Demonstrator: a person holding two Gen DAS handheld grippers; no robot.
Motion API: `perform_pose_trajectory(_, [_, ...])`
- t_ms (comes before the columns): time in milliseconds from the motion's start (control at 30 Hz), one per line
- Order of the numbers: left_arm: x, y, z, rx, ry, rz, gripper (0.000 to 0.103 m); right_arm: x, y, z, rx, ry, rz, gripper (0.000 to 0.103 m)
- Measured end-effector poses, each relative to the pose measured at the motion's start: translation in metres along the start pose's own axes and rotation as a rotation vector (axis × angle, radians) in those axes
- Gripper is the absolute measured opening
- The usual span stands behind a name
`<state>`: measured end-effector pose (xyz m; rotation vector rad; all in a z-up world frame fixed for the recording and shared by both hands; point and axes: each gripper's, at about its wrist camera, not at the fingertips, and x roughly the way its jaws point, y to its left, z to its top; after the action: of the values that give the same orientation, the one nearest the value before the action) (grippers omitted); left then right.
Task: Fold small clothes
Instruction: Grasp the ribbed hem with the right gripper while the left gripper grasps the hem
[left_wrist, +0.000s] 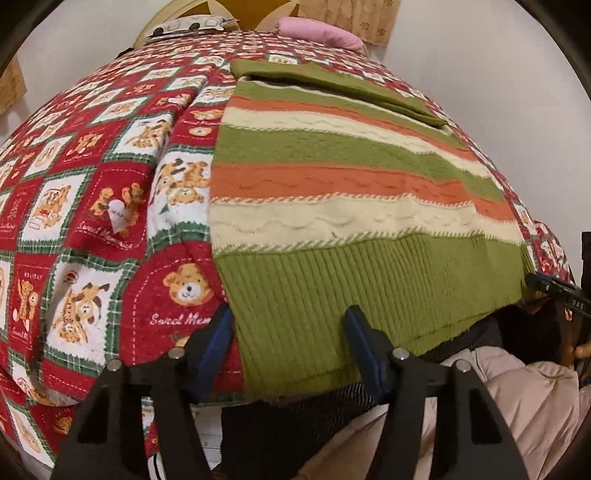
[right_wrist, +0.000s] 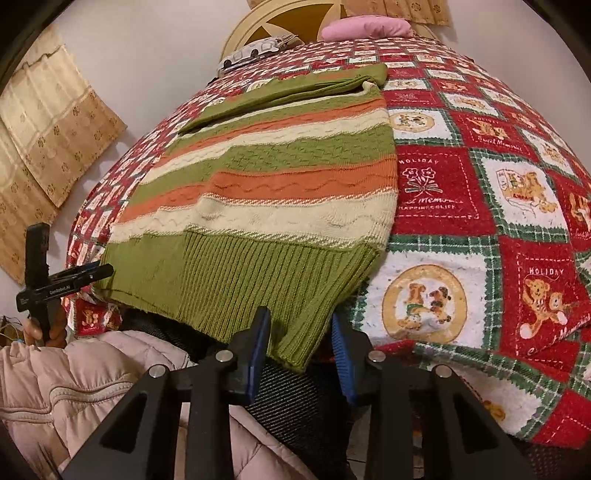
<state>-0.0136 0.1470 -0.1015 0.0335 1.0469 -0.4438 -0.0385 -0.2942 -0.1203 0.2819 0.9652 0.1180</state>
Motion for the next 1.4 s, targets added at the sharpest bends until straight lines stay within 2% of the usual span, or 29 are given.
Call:
perform_pose_trajectory(67, [0.0,-0.005,-0.001,0.022,-0.006,0.036,0.057,0.0,-0.003,0.0,0.02,-0.003,0.014,0.035])
perform_pose_trajectory(133, [0.0,-0.007,-0.001,0.032,-0.01,0.065,0.042,0.0,-0.002,0.0,0.017,-0.002,0.014,0.034])
perform_pose_trajectory(167, [0.0,-0.006,-0.001,0.03,-0.009,0.068,0.039,0.001,0.0,0.0,0.004,0.0,0.007,0.032])
perform_pose_trajectory(200, [0.0,-0.005,0.002,0.022,-0.006,0.066,0.032,0.001,0.001,0.0,-0.004,0.003,-0.002,0.018])
perform_pose_trajectory(233, [-0.001,-0.002,0.003,0.009,-0.001,0.063,0.027,0.002,0.001,0.0,-0.012,0.016,-0.009,0.01])
perform_pose_trajectory(367, [-0.002,0.009,0.012,-0.056,0.036,0.017,0.016,-0.002,-0.004,0.006,0.014,0.041,0.04,0.008])
perform_pose_trajectory(433, [-0.004,0.01,0.02,-0.059,0.056,0.013,0.009,-0.013,-0.006,0.015,0.044,0.019,0.091,0.008])
perform_pose_trajectory(500, [-0.007,0.011,0.028,-0.047,0.068,0.018,0.008,-0.023,-0.008,0.026,0.064,-0.005,0.13,0.008])
perform_pose_trajectory(667, [-0.025,0.016,0.05,-0.045,0.022,-0.033,0.008,-0.04,-0.006,0.06,0.089,-0.079,0.187,0.008])
perform_pose_trajectory(767, [-0.036,0.021,0.064,-0.028,-0.037,0.017,0.008,-0.038,-0.007,0.079,0.1,-0.113,0.193,0.008])
perform_pose_trajectory(900, [-0.041,0.036,0.072,-0.037,-0.055,0.041,0.008,-0.031,-0.011,0.098,0.096,-0.133,0.159,0.008])
perform_pose_trajectory(967, [-0.04,0.045,0.07,-0.061,-0.036,0.016,0.012,-0.026,-0.014,0.104,0.101,-0.138,0.141,0.008])
perform_pose_trajectory(1033, [-0.031,0.05,0.066,-0.096,0.02,-0.016,0.034,-0.025,-0.018,0.108,0.108,-0.147,0.137,0.008])
perform_pose_trajectory(1100, [-0.024,0.048,0.058,-0.1,0.064,-0.035,0.047,-0.024,-0.018,0.11,0.108,-0.156,0.134,0.008])
perform_pose_trajectory(1167, [-0.018,0.04,0.046,-0.075,0.1,-0.041,0.048,-0.022,-0.017,0.11,0.102,-0.154,0.135,0.008])
perform_pose_trajectory(1267, [-0.015,0.03,0.032,-0.073,0.159,-0.102,0.048,-0.022,-0.013,0.107,0.08,-0.15,0.123,0.008])
perform_pose_trajectory(1400, [-0.021,0.02,0.023,-0.07,0.171,-0.136,0.047,-0.022,-0.013,0.105,0.085,-0.154,0.122,0.008])
